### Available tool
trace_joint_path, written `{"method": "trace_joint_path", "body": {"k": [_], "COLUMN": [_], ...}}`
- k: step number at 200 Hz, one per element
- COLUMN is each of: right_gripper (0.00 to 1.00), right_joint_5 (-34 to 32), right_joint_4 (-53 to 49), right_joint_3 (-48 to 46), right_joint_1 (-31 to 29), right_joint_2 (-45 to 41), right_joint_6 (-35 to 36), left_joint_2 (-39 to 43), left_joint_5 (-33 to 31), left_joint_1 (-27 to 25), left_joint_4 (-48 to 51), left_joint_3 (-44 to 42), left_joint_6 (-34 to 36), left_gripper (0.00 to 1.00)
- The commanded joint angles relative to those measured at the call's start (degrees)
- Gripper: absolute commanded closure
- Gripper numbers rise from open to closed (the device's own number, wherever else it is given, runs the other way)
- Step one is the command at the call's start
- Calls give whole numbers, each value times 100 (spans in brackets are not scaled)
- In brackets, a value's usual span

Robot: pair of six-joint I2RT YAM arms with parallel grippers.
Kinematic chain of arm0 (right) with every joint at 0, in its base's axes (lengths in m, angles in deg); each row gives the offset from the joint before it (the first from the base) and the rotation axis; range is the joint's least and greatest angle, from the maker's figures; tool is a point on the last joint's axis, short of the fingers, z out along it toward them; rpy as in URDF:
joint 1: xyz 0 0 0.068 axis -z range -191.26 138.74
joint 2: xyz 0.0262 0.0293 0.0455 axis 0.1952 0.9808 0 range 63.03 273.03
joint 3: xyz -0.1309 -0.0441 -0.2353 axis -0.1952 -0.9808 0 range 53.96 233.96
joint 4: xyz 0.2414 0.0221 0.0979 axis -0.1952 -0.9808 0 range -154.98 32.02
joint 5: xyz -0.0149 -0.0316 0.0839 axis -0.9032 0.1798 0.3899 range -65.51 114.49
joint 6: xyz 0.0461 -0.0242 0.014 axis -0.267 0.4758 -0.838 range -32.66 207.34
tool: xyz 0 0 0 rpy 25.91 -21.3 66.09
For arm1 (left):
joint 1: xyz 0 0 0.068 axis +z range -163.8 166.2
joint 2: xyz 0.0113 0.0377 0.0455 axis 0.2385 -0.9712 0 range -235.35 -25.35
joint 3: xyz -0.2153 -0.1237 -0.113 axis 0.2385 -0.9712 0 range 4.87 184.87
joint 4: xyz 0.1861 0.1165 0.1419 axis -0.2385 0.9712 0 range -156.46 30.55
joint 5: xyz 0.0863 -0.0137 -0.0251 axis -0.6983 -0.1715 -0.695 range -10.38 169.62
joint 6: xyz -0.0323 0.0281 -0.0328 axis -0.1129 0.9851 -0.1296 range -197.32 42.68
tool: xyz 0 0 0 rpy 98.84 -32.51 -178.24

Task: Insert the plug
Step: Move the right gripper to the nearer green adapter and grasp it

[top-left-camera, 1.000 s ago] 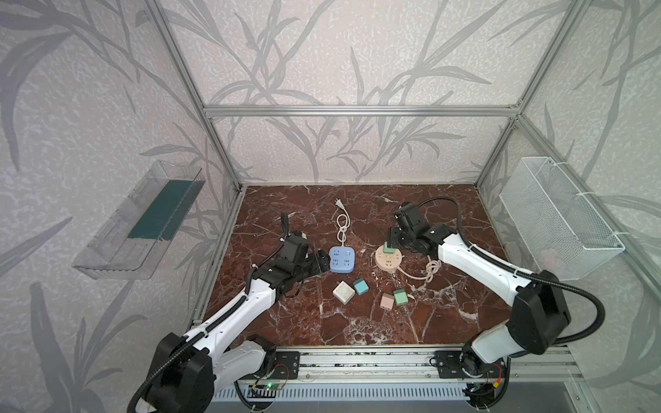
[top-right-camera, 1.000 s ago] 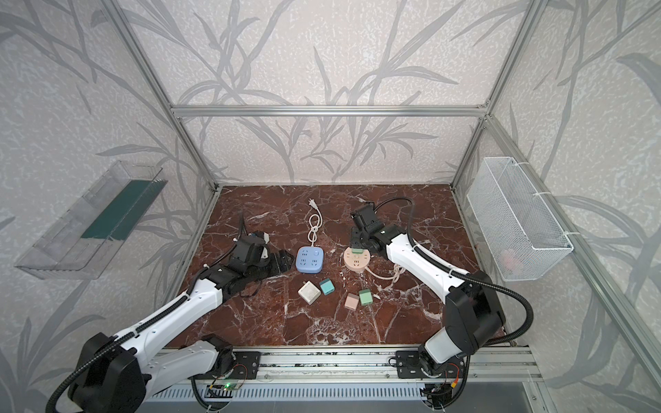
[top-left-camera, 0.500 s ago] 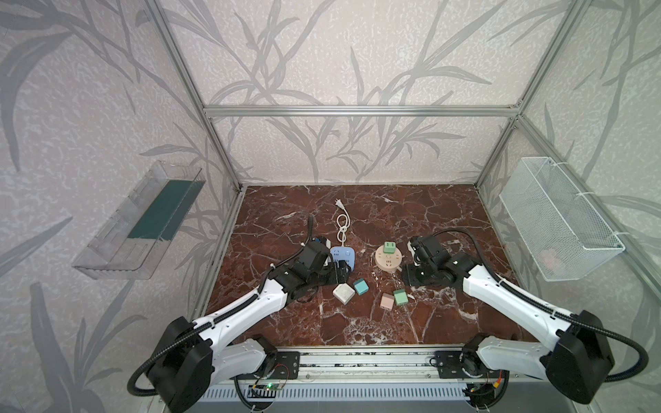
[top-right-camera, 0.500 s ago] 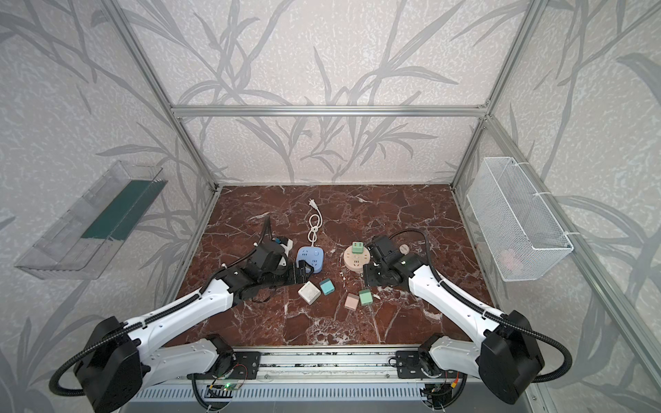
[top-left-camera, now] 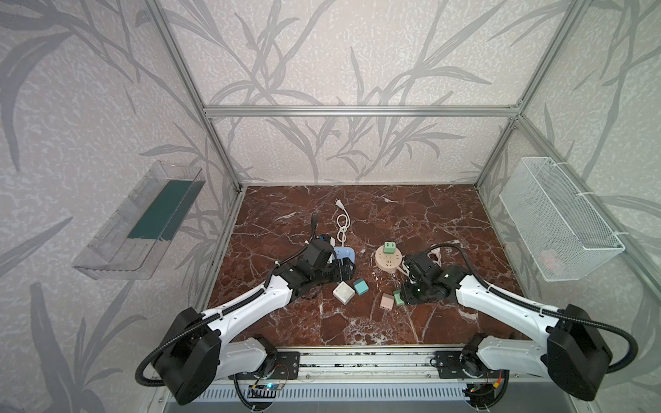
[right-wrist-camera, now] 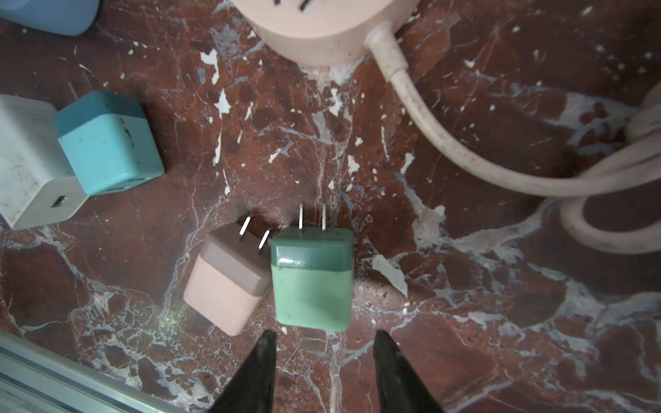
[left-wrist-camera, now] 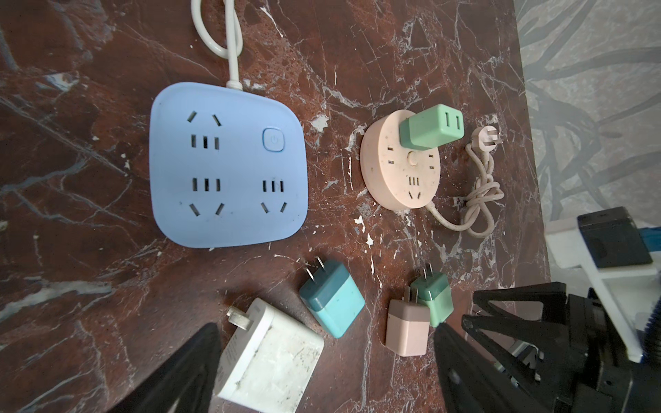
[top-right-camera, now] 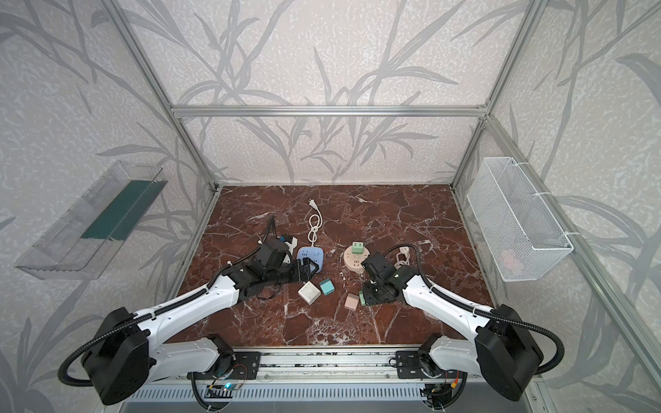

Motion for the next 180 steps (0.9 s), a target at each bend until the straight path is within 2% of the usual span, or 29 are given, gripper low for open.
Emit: {"method": "trace_joint_path", "body": {"k": [1, 59, 180], "right_gripper": [51, 51, 50], "right_joint_5": [-121, -367, -303], "right_joint_4": [143, 43, 482], "right_joint_3": [88, 121, 246], "right_joint_1": [-159, -222, -227], "right_joint_2": [235, 555, 1131], "right_joint_6": [8, 93, 228], "left_joint_2": [1, -66, -43], "left_joint_5": [-5, 16, 19], "left_joint_1": [-8, -10, -12], "left_joint_4": [-130, -204, -215], "left_joint_3": [149, 136, 76], "left_joint_6": [-71, -109, -127], "left_gripper": [9, 9, 9]}}
